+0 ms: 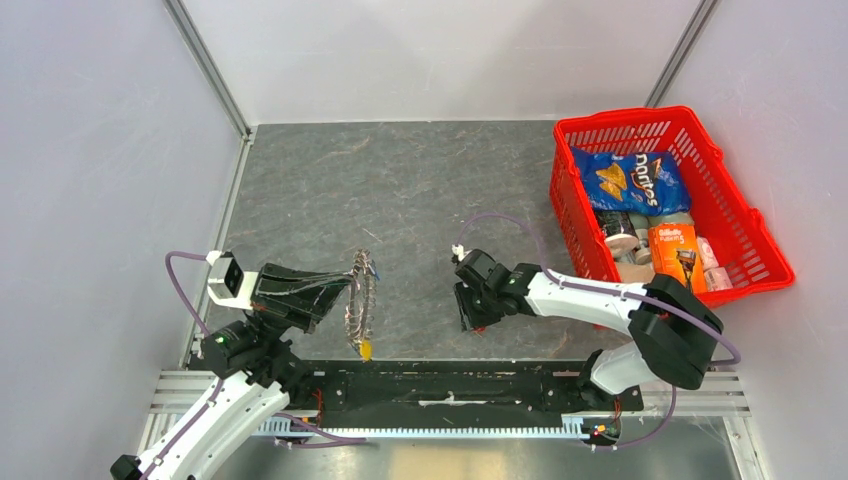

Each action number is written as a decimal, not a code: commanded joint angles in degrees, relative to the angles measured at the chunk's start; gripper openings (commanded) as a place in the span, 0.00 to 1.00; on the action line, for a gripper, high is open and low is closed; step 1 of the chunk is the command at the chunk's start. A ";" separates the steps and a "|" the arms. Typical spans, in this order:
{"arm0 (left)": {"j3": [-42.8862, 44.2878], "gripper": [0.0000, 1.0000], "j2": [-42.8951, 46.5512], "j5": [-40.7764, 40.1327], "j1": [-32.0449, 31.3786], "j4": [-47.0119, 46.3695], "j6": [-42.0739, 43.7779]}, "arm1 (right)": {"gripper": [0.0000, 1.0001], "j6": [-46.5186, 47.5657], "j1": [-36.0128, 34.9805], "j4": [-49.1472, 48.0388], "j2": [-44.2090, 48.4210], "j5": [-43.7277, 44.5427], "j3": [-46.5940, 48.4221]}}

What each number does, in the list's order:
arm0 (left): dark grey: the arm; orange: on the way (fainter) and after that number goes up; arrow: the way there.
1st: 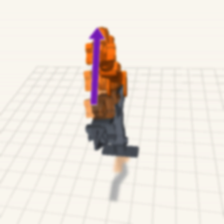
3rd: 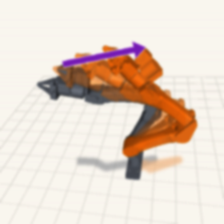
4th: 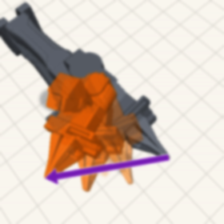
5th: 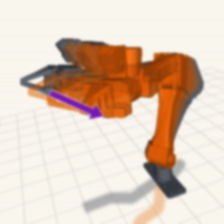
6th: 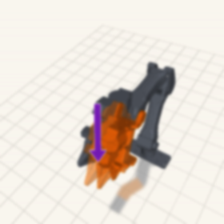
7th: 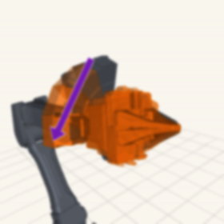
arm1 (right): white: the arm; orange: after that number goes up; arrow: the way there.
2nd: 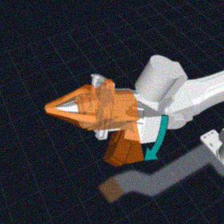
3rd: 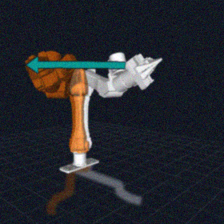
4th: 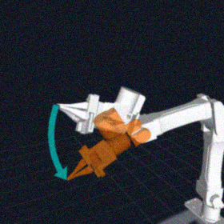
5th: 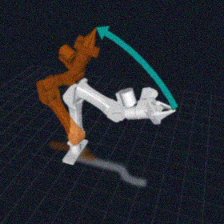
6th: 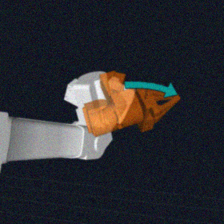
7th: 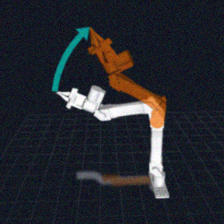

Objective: Put the keys on the keyring

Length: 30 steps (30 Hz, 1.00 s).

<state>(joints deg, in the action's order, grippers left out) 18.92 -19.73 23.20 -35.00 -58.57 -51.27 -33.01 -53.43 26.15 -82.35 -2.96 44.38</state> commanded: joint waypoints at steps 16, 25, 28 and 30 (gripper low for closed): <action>0.42 0.02 0.83 0.53 -0.20 -2.25 1.87 | 0.34 0.30 -0.44 -1.89 -3.26 2.03 2.07; 0.41 0.02 1.25 0.71 -0.13 -1.84 2.05 | 0.33 0.72 -0.45 -1.70 -4.24 2.61 3.41; 0.42 0.02 1.61 0.72 -0.15 -1.31 2.30 | 0.33 0.84 -0.45 -1.72 -4.64 2.61 3.86; 0.35 0.02 1.78 0.71 -0.16 -1.03 2.40 | 0.33 0.94 -0.41 -1.72 -4.93 2.61 4.04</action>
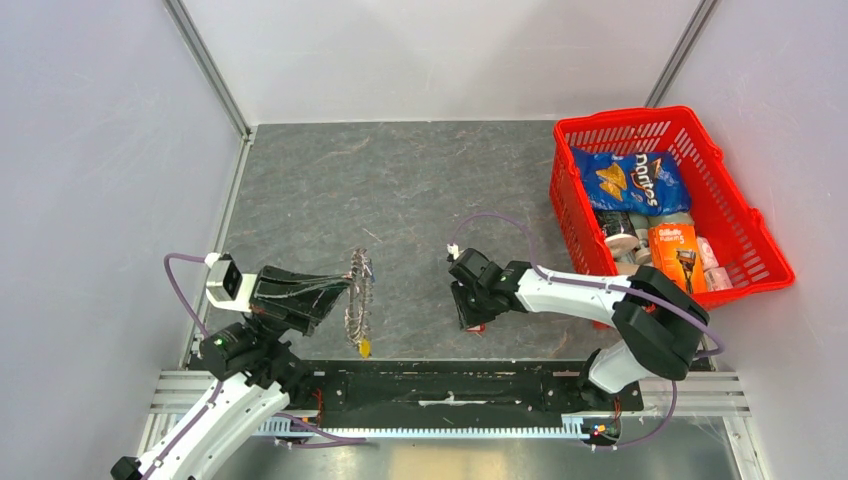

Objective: Put the keys on the keyring

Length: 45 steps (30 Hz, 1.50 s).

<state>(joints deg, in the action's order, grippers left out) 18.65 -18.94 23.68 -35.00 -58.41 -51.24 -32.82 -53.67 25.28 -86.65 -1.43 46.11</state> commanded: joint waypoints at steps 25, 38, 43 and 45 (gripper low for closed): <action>0.77 0.02 1.43 0.28 -0.16 0.05 2.90 | 0.01 2.55 -0.21 -2.14 -2.04 2.79 2.93; 2.64 0.02 -0.06 0.90 -0.15 -1.40 -0.07 | 0.00 11.61 -0.47 5.95 21.21 -5.53 4.28; 3.99 0.02 -2.03 1.35 -0.16 -4.09 -2.98 | 0.00 17.78 -0.52 11.47 30.95 -15.36 9.16; 4.58 0.02 -2.61 1.63 -0.16 -4.67 -3.95 | 0.00 20.64 -0.47 12.51 33.27 -20.04 11.14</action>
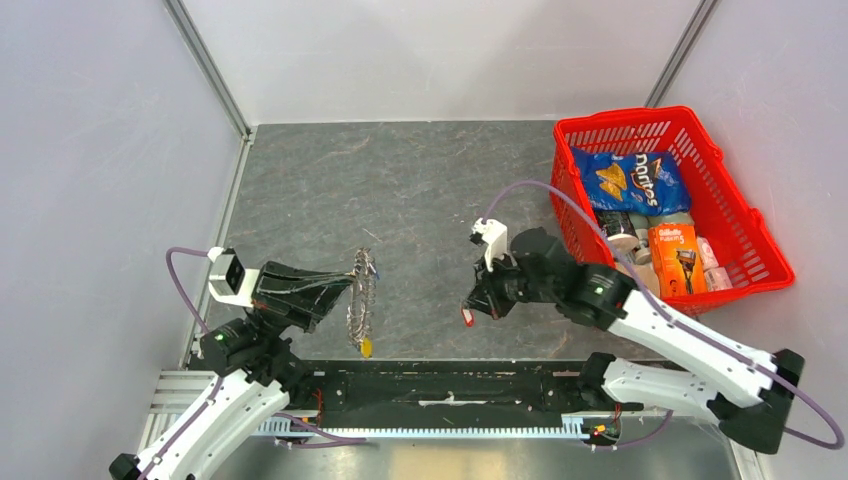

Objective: Put the keys on the keyring

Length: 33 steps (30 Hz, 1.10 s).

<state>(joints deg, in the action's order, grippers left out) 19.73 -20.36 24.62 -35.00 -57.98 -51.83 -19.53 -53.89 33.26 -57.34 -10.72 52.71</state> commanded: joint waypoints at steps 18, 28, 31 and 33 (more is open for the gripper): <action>7.57 0.02 -7.73 3.09 -0.15 -15.03 -14.13 | 0.00 15.12 -0.69 -2.09 -2.88 -46.24 28.68; 8.15 0.02 -13.02 3.61 -0.15 -25.34 -19.42 | 0.00 11.40 -2.60 -7.80 -12.60 -50.10 40.75; 8.99 0.02 -14.73 4.75 -0.15 -27.76 -20.90 | 0.00 11.51 -2.80 -8.16 -15.41 -52.36 43.73; 9.53 0.02 -15.80 5.87 -0.16 -28.73 -21.61 | 0.00 10.97 -2.89 -9.08 -16.83 -53.61 45.32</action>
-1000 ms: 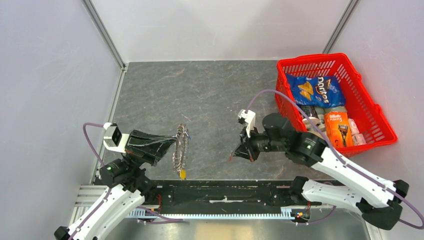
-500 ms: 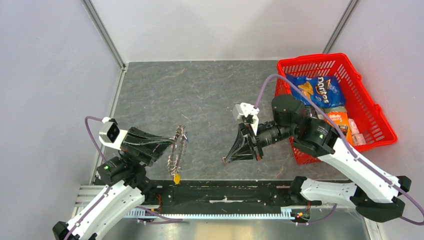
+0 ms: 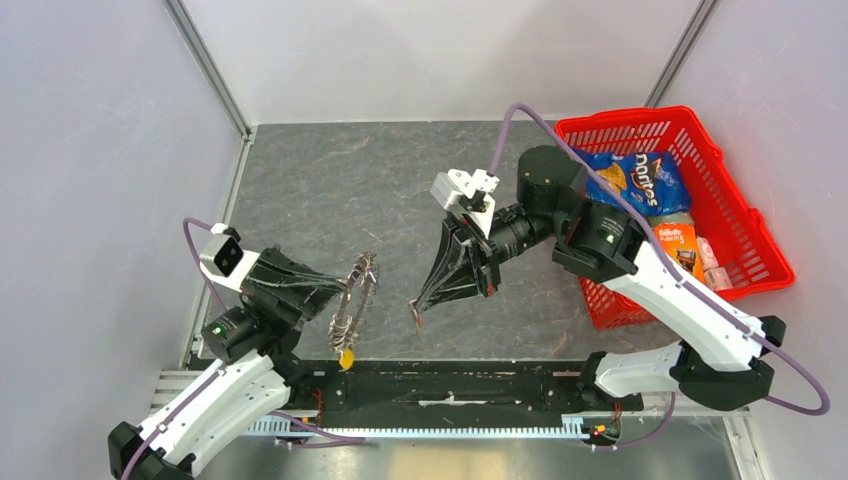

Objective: Put the keys on the keyring

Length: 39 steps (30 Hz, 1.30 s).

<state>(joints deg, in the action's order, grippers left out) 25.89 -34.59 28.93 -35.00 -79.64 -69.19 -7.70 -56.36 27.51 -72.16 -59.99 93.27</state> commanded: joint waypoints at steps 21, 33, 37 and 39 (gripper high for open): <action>9.10 0.02 -6.64 4.72 -0.21 -9.49 -8.22 | 0.00 -17.69 -1.63 -23.37 -11.80 -9.12 8.48; 9.44 0.02 -7.43 4.98 -0.22 -9.50 -8.31 | 0.00 -21.56 -2.44 -26.52 -14.01 -8.78 10.30; 9.41 0.02 -7.66 5.00 -0.24 -9.49 -8.18 | 0.00 -22.65 -2.64 -27.06 -14.84 -8.31 10.74; 9.29 0.02 -7.73 5.00 -0.24 -9.49 -8.07 | 0.00 -23.01 -2.70 -27.07 -15.24 -7.93 10.94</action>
<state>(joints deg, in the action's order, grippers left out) 32.88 -42.22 33.65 -35.00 -85.67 -75.64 -28.88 -58.67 3.05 -86.72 -68.10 101.45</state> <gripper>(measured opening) 0.023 0.007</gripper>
